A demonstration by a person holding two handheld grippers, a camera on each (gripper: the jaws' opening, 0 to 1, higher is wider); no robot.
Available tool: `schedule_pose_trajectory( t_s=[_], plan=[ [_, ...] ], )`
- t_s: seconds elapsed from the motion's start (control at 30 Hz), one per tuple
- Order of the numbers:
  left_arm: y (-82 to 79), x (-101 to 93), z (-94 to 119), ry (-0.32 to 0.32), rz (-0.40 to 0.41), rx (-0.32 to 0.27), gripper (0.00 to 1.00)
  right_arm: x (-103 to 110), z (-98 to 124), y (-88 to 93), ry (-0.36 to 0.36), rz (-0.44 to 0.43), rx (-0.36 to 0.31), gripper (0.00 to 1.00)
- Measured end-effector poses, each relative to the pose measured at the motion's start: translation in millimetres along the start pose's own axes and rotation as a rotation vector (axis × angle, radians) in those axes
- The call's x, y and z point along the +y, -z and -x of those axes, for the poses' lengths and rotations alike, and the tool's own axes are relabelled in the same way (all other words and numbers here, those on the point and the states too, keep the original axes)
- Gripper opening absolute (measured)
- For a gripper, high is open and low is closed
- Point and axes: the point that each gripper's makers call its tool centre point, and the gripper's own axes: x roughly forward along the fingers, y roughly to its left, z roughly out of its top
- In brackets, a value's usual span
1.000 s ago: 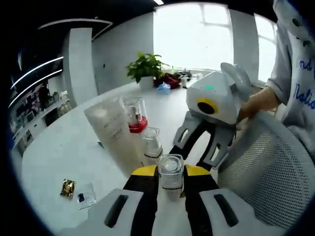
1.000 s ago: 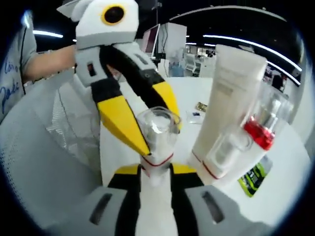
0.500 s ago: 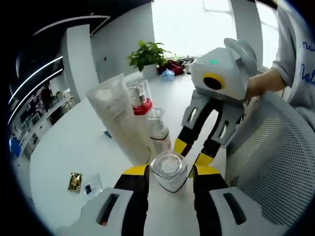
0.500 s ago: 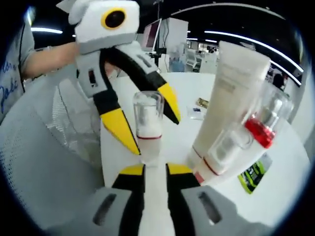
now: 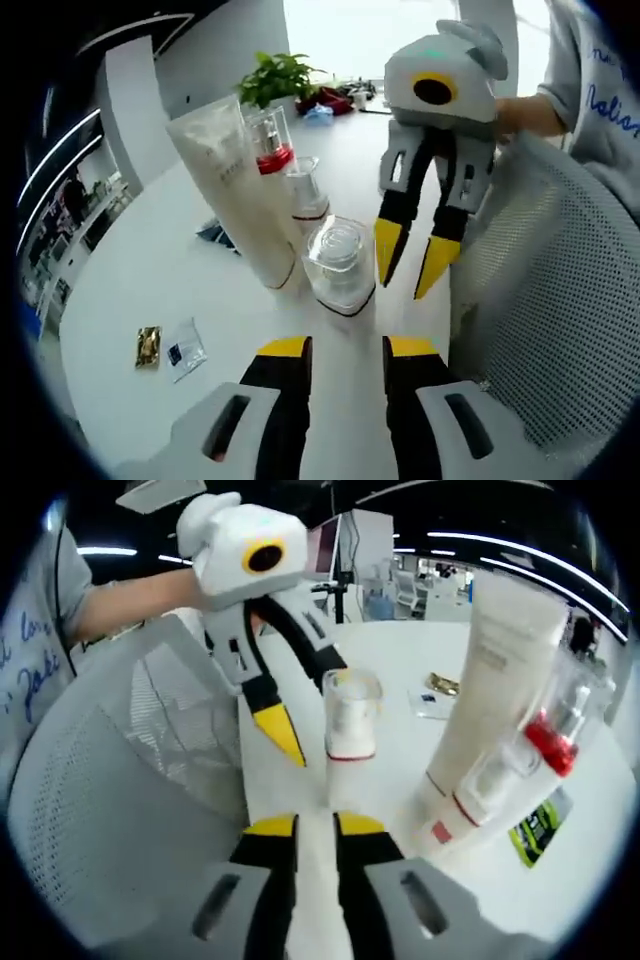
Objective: Arrange the skincare products in the storage area until every visible bottle or jar stands upright without overlapping.
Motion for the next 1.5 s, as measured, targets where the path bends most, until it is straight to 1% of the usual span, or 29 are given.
schedule_pose_trajectory(
  t_s=[0.1, 0.2, 0.23, 0.3, 0.4, 0.53, 0.67, 0.77, 0.8, 0.83, 0.87, 0.93, 1.03, 1.13, 1.23, 1.37, 1.5],
  plan=[
    [4.6, 9.3, -1.6, -0.045, 0.026, 0.018, 0.20, 6.1, -4.5, -4.1, -0.033, 0.011, -0.003, 0.15],
    [4.9, 22.5, -5.2, -0.099, 0.051, 0.013, 0.19, 9.9, -7.3, -5.7, -0.056, 0.014, -0.003, 0.16],
    [4.7, 23.9, -5.8, -0.104, 0.054, 0.011, 0.19, 10.9, -8.0, -6.4, -0.060, 0.014, -0.005, 0.17],
    [3.3, 25.7, -8.3, -0.098, 0.059, 0.004, 0.19, 12.1, -9.9, -7.7, -0.067, 0.015, -0.008, 0.18],
    [0.0, 19.9, -11.7, -0.064, 0.046, -0.004, 0.19, 10.9, -12.2, -6.9, -0.061, 0.032, 0.003, 0.21],
    [-0.3, 13.2, -13.6, -0.032, 0.047, -0.002, 0.20, 7.6, -11.0, -7.2, -0.051, 0.026, 0.001, 0.21],
    [-3.9, 10.2, -15.3, -0.017, 0.037, -0.007, 0.21, -1.5, -7.1, -2.4, -0.016, 0.021, 0.011, 0.21],
    [-6.4, 11.7, -17.7, -0.023, 0.035, -0.010, 0.21, -9.7, -2.4, 1.2, 0.014, 0.006, 0.011, 0.21],
    [-6.7, 12.0, -18.4, -0.024, 0.037, -0.010, 0.20, -12.0, -1.3, 1.7, 0.023, 0.002, 0.009, 0.22],
    [-6.2, 13.8, -19.5, -0.031, 0.063, -0.002, 0.18, -13.9, -0.3, 2.4, 0.030, 0.001, 0.008, 0.23],
    [-6.0, 14.6, -20.4, -0.035, 0.076, 0.002, 0.13, -15.9, 0.5, 3.0, 0.038, 0.000, 0.007, 0.23],
    [-7.8, 15.4, -22.2, -0.038, 0.089, -0.009, 0.11, -19.3, 3.0, 5.5, 0.049, -0.011, 0.011, 0.22],
    [-10.1, 12.1, -24.3, -0.025, 0.086, -0.009, 0.14, -23.5, 7.4, 8.2, 0.066, -0.035, 0.006, 0.21],
    [-12.0, 8.6, -27.1, -0.012, 0.092, -0.010, 0.15, -29.4, 12.8, 15.7, 0.091, -0.066, 0.011, 0.21],
    [-13.5, 9.4, -31.0, -0.023, 0.113, -0.012, 0.17, -35.3, 18.1, 23.2, 0.115, -0.098, 0.014, 0.21],
    [-13.9, 10.8, -34.8, -0.032, 0.150, -0.012, 0.16, -45.0, 27.3, 29.9, 0.154, -0.135, 0.010, 0.20],
    [-17.0, 9.5, -38.0, -0.038, 0.160, -0.015, 0.16, -56.2, 34.1, 35.4, 0.198, -0.177, 0.005, 0.20]
  ],
)
